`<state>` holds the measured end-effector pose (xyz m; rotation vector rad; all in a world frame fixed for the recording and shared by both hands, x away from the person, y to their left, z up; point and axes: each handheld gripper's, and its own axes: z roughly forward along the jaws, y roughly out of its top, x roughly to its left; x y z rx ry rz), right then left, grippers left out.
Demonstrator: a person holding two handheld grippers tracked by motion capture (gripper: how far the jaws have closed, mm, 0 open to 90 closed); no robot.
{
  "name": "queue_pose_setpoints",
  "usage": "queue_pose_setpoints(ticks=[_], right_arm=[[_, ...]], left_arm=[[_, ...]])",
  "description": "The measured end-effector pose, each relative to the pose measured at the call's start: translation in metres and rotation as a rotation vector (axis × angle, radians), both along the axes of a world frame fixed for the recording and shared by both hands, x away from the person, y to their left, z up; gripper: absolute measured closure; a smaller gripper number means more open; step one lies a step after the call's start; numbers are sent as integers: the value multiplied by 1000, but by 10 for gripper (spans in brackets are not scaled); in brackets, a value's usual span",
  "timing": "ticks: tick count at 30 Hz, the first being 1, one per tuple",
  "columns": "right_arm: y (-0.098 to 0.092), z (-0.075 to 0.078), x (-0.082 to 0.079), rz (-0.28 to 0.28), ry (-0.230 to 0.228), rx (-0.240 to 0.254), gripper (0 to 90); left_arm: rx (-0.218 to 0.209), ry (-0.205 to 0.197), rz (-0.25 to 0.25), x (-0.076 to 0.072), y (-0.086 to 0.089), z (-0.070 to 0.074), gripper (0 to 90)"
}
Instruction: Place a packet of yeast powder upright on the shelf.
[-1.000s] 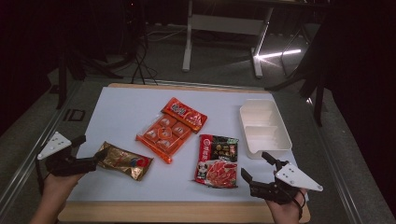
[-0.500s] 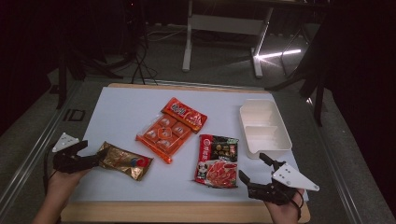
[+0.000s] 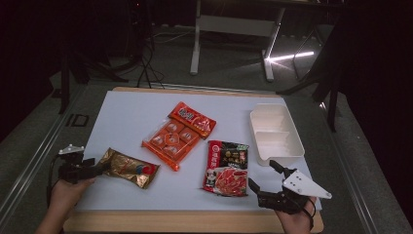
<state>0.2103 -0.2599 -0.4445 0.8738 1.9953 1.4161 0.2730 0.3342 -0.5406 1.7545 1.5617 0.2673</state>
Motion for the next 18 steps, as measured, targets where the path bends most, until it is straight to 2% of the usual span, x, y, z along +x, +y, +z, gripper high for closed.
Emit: queue_pose_setpoints(ticks=[4, 5, 8, 15, 17, 18], right_arm=[[0, 0, 0, 2, 1, -4, 108], [0, 0, 0, 2, -1, -3, 108], [0, 0, 0, 3, 0, -5, 108], [-1, 0, 0, 7, 0, -1, 108], [-1, 0, 0, 7, 0, -1, 109], [-1, 0, 0, 7, 0, -1, 109]], left_arm=[[-30, 22, -6, 2, 0, -3, 340], [-51, 32, -6, 2, -1, -5, 340], [-66, 44, -9, 3, 1, -6, 356], [-70, 83, -44, 1, -1, -5, 453], [-72, 92, -44, 0, 0, -5, 532], [-68, 96, -45, 0, 1, -5, 532]])
